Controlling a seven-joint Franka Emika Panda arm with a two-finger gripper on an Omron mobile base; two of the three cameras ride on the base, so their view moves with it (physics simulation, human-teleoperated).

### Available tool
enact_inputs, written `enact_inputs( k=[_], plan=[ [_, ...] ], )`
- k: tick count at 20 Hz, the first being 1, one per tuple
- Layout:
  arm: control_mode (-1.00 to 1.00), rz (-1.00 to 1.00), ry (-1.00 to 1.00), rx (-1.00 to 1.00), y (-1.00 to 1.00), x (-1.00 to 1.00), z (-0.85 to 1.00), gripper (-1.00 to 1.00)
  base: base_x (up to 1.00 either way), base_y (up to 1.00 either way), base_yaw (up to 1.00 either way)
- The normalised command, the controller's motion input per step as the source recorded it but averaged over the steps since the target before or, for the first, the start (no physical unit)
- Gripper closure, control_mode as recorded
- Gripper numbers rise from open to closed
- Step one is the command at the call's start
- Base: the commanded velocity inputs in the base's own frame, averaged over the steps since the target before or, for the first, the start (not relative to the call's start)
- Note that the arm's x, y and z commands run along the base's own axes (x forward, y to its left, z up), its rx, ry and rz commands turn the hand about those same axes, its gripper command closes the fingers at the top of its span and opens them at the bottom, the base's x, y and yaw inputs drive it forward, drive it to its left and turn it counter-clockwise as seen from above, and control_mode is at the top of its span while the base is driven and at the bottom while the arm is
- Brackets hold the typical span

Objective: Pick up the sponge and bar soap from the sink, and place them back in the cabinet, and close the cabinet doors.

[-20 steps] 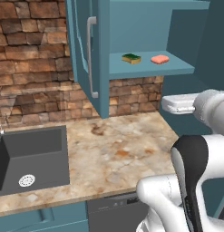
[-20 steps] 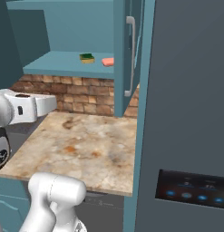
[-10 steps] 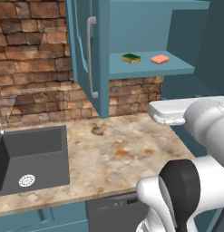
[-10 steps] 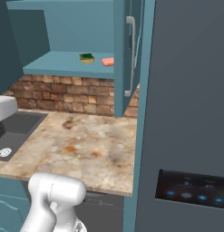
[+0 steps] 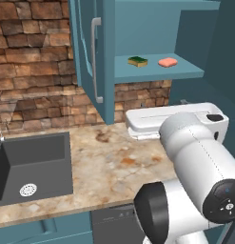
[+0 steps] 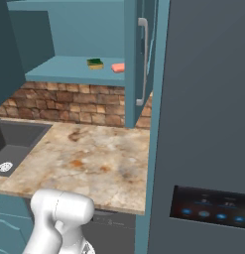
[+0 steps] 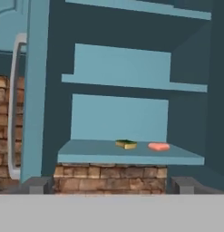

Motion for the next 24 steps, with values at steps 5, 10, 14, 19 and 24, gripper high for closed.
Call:
enact_inputs(
  k=[5, 10, 14, 19, 24],
  plan=[
    [-1.00, 0.00, -0.07, -0.02, 0.53, 0.02, -0.18, -1.00, 0.00, 0.00, 0.00],
    [-1.00, -0.01, -0.08, 0.00, 0.48, 0.05, -0.05, -1.00, 0.00, 0.00, 0.00],
    [-1.00, -0.01, -0.06, 0.00, 0.47, 0.14, -0.01, -1.00, 0.00, 0.00, 0.00],
    [-1.00, -0.04, -0.01, 0.00, 0.46, 0.32, -0.04, -1.00, 0.00, 0.00, 0.00],
    [-1.00, -0.07, 0.00, 0.00, 0.41, 0.44, -0.13, -1.00, 0.00, 0.00, 0.00]
  ],
)
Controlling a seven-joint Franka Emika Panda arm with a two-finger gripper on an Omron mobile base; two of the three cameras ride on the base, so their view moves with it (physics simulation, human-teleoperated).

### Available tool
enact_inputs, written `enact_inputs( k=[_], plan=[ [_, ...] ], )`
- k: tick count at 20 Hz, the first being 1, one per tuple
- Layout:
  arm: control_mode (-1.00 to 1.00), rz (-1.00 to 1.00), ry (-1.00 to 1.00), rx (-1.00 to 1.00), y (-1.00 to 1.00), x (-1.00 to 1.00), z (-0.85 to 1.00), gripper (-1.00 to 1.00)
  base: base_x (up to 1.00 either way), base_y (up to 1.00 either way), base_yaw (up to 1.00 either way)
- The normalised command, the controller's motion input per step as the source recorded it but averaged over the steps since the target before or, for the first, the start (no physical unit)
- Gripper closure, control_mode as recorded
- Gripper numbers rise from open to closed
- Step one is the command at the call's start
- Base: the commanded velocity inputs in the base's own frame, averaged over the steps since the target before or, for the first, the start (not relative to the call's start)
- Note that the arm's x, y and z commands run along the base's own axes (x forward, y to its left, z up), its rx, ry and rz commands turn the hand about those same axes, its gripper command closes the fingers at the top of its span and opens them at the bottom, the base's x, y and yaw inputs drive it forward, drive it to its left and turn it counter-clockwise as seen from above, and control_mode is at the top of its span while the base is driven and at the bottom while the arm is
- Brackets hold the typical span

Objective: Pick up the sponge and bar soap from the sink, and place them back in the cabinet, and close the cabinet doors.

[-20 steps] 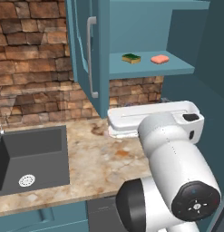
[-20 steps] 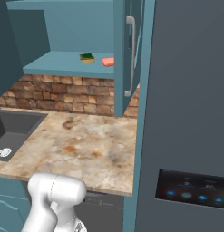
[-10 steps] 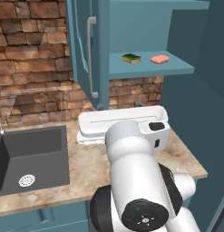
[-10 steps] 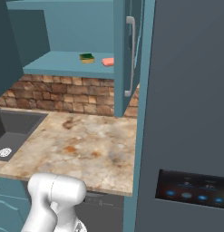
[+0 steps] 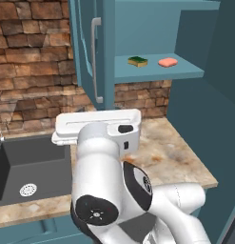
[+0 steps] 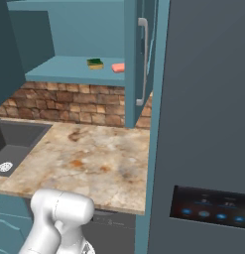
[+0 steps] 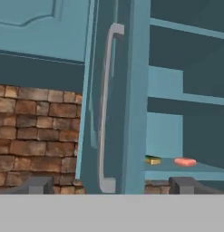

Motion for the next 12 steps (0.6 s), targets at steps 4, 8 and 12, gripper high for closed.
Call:
enact_inputs(
  k=[4, 8, 12],
  plan=[
    [-1.00, -0.08, -0.01, 0.00, 0.43, 0.45, -0.14, -1.00, 0.00, 0.00, 0.00],
    [-1.00, -0.10, -0.03, 0.00, 0.27, 0.36, -0.05, -1.00, 0.00, 0.00, 0.00],
    [-1.00, -0.11, -0.06, 0.00, 0.23, 0.28, 0.00, -1.00, 0.00, 0.00, 0.00]
  ],
)
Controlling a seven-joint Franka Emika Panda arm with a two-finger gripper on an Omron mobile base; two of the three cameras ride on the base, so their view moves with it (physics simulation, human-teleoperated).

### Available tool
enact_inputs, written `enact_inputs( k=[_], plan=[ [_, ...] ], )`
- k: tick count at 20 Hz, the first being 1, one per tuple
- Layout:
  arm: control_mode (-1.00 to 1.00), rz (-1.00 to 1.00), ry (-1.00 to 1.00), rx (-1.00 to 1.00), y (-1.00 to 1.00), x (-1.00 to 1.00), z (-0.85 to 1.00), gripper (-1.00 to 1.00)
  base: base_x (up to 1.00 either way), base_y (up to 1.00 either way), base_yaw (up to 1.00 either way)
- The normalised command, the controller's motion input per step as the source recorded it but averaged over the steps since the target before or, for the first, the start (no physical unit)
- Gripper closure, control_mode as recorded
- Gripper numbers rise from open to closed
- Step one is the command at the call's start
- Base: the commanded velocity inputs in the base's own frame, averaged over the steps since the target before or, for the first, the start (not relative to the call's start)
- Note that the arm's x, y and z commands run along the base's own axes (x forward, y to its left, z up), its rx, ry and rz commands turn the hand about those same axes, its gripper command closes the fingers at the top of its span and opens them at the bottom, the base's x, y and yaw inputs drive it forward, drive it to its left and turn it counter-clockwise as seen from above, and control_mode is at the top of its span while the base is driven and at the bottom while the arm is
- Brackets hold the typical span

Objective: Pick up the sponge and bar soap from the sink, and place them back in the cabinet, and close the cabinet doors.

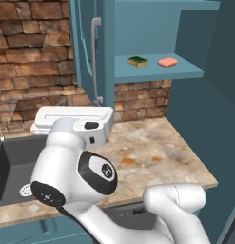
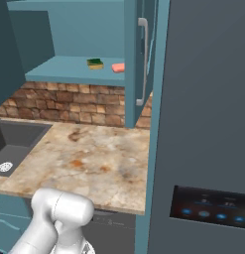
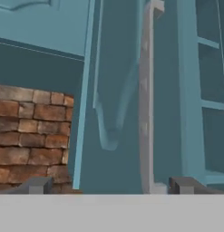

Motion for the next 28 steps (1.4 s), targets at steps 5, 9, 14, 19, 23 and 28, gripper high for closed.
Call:
enact_inputs(
  k=[5, 9, 14, 19, 23, 28],
  plan=[
    [-1.00, -0.12, -0.05, 0.00, 0.16, 0.31, 0.00, -1.00, 0.00, 0.00, 0.00],
    [-1.00, -0.07, -0.02, 0.00, 0.18, 0.38, -0.06, -1.00, 0.00, 0.00, 0.00],
    [-1.00, 0.00, 0.00, 0.00, 0.22, 0.40, -0.15, -1.00, 0.00, 0.00, 0.00],
    [-1.00, 0.00, 0.00, 0.00, 0.23, 0.49, -0.13, -1.00, 0.00, 0.00, 0.00],
    [-1.00, 0.00, 0.00, 0.00, 0.05, 0.36, -0.01, -1.00, 0.00, 0.00, 0.00],
    [-1.00, 0.00, 0.00, 0.00, 0.00, 0.21, 0.00, -1.00, 0.00, 0.00, 0.00]
  ],
)
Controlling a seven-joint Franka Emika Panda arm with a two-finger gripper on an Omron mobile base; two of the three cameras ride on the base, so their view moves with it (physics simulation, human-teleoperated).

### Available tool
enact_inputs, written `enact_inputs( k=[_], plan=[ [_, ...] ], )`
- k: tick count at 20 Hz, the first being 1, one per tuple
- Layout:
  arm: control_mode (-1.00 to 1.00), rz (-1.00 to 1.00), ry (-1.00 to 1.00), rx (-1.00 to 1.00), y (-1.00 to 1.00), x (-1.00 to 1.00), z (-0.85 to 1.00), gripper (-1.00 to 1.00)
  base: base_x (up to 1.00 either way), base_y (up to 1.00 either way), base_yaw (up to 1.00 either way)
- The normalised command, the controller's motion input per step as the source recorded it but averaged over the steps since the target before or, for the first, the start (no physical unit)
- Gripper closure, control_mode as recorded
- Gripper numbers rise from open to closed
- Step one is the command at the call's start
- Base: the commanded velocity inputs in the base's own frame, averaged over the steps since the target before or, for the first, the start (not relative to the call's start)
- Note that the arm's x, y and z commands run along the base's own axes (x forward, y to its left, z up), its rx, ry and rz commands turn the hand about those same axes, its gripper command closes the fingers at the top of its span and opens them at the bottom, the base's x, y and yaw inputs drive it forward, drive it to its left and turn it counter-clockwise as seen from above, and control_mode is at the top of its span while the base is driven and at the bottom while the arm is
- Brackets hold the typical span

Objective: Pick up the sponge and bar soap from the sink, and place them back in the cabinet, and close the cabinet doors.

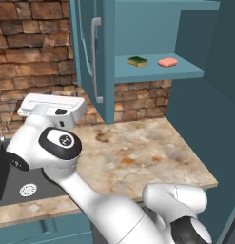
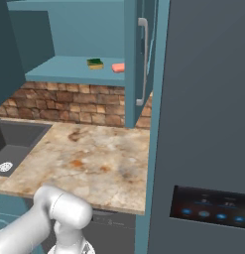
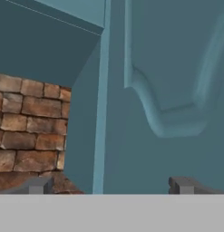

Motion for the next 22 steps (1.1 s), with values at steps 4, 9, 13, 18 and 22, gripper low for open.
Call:
enact_inputs(
  k=[4, 9, 13, 18, 22],
  plan=[
    [-1.00, 0.00, 0.00, 0.00, 0.00, 0.15, 0.00, -1.00, 0.00, 0.00, 0.00],
    [-1.00, 0.02, 0.00, 0.00, -0.07, 0.11, 0.00, -1.00, 0.00, 0.00, 0.00],
    [-1.00, 0.04, 0.00, 0.00, -0.21, 0.08, 0.00, -1.00, 0.00, 0.00, 0.00],
    [-1.00, 0.07, 0.00, 0.00, -0.40, 0.04, 0.00, -1.00, 0.00, 0.00, 0.00],
    [-1.00, 0.08, 0.00, 0.00, -0.64, 0.00, 0.00, -1.00, 0.00, 0.00, 0.00]
  ],
)
